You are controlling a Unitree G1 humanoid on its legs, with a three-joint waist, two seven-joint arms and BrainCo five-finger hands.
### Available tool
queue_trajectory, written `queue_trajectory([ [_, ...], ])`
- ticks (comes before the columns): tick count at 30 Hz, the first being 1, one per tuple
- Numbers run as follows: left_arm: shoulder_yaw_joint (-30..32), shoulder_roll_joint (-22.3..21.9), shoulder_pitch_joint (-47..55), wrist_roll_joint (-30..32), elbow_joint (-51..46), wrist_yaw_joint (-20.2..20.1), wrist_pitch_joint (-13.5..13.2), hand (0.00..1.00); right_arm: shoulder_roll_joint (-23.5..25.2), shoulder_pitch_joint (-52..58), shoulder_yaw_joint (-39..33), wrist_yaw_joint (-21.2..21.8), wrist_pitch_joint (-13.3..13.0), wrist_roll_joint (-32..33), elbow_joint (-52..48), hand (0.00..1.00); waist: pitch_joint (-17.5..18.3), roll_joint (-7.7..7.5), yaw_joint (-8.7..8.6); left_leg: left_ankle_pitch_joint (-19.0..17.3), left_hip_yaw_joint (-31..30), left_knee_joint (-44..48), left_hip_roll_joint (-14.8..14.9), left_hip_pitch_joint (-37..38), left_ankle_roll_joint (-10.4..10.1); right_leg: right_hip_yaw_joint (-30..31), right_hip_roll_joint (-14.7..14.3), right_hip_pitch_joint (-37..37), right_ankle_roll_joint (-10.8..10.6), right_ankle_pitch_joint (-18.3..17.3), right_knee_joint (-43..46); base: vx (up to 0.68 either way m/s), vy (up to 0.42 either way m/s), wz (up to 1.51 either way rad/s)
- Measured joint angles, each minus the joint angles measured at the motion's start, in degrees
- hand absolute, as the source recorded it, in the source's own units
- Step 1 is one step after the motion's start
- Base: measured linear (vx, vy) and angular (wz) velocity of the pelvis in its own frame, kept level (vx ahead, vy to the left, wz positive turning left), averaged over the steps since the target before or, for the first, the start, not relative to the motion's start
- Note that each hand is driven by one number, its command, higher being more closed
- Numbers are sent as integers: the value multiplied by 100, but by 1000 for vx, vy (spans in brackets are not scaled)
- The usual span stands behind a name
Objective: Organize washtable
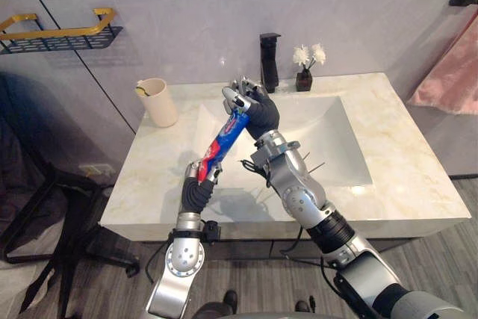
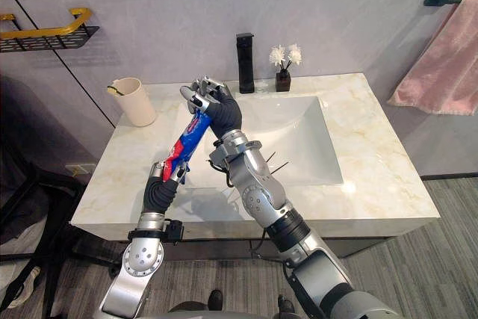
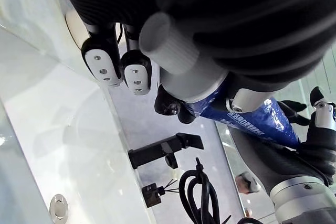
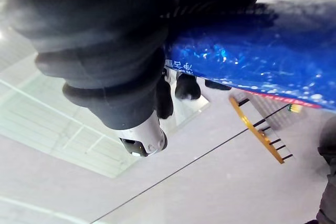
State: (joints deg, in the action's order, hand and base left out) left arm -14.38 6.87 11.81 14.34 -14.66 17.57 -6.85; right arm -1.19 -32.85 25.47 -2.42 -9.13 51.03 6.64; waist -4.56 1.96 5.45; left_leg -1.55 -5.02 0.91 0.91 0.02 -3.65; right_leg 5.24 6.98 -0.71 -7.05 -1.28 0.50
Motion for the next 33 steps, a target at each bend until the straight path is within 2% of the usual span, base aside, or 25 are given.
queue_trajectory([
  [9,136,-6,5,44,-177,-3,47,100,202,215,-133,155,-88,-20,-32,100,1,0,-2,-5,-44,7,-6,5,9,-20,0,-16,0,0,3,0,0,0],
  [10,139,-8,5,44,-177,-3,47,100,212,226,-133,156,-96,-28,-32,0,1,1,-2,-6,-48,8,-7,6,11,-20,0,-16,0,0,3,0,0,0],
  [15,329,-66,2,44,-346,-2,197,100,229,487,-170,260,-104,-171,-32,0,2,0,-7,-8,-112,10,-16,9,12,-26,-7,-18,1,0,4,0,0,0],
  [20,503,-68,2,44,-421,4,209,100,227,643,-174,271,-57,-212,-32,0,4,-3,-2,-5,-123,28,-17,10,8,-20,-11,-18,1,0,0,0,0,0],
  [33,453,-54,-217,33,-690,14,256,100,225,839,8,276,74,-211,-26,0,11,-10,4,-120,-211,215,-42,-23,8,-16,-14,-100,38,26,-96,0,0,0],
])
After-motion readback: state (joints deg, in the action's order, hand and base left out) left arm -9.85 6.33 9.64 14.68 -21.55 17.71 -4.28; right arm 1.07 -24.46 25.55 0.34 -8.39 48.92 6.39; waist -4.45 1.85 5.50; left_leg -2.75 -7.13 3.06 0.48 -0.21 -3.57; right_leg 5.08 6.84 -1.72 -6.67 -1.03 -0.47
